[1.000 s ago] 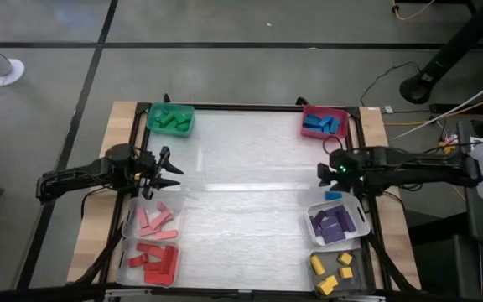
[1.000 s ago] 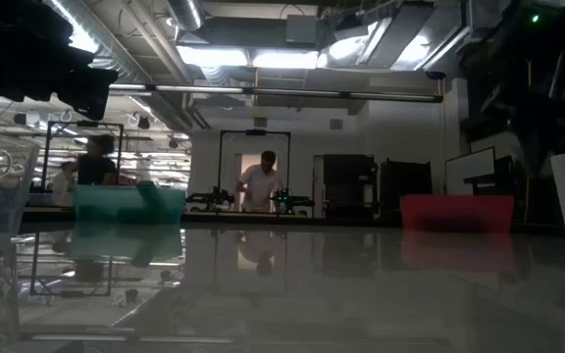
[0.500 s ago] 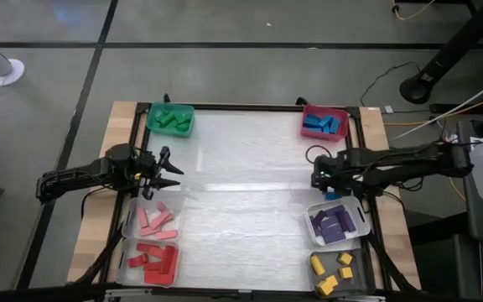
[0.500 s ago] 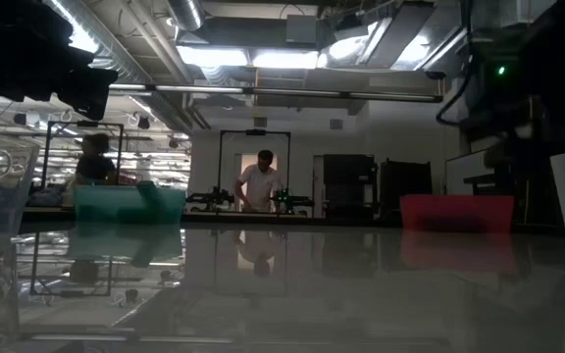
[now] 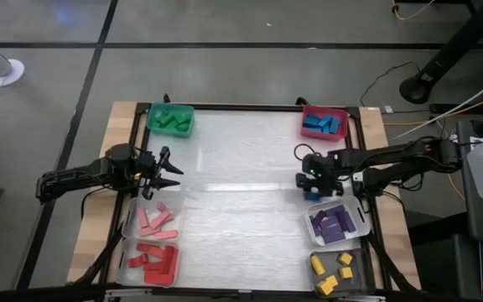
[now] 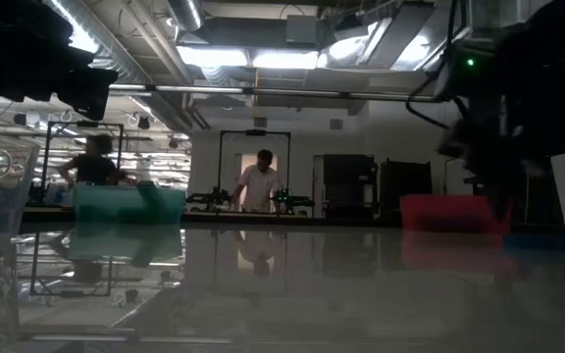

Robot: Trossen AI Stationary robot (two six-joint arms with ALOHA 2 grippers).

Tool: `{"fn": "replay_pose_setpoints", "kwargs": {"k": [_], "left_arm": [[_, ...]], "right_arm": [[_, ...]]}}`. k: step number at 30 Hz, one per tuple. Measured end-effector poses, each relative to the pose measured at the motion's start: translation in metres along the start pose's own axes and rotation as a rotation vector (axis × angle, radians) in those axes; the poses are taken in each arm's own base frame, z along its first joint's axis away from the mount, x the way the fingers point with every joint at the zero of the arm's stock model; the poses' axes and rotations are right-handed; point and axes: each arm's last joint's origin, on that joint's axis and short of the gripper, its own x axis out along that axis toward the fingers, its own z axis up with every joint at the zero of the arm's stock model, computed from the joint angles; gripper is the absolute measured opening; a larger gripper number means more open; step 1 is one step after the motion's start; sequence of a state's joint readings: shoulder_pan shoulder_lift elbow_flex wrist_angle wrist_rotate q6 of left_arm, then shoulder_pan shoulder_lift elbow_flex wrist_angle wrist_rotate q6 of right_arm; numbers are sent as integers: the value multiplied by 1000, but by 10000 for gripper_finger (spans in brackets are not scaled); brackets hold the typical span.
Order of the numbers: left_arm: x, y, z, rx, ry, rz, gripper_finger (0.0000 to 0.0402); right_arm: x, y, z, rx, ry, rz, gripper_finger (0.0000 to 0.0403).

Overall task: Sort blocks
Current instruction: Put the blue block into the pink bin

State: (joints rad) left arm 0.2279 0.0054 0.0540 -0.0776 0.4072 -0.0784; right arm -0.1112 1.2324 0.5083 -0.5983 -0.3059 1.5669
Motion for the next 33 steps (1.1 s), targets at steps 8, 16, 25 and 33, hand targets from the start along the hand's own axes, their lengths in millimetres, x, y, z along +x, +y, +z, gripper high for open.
{"fn": "replay_pose_setpoints", "kwargs": {"k": [8, 16, 25, 33], "left_arm": [[0, 0, 0, 0, 0, 0, 159], [0, 0, 0, 0, 0, 0, 159], [0, 0, 0, 0, 0, 0, 159], [0, 0, 0, 0, 0, 0, 159]], "right_arm": [[-2, 22, 7, -52, -227, 229, 227], [-10, 42, 9, -230, -417, 426, 227], [-25, 64, 5, -283, -458, 697, 227], [-28, 66, 4, -531, -563, 662, 227]]}}
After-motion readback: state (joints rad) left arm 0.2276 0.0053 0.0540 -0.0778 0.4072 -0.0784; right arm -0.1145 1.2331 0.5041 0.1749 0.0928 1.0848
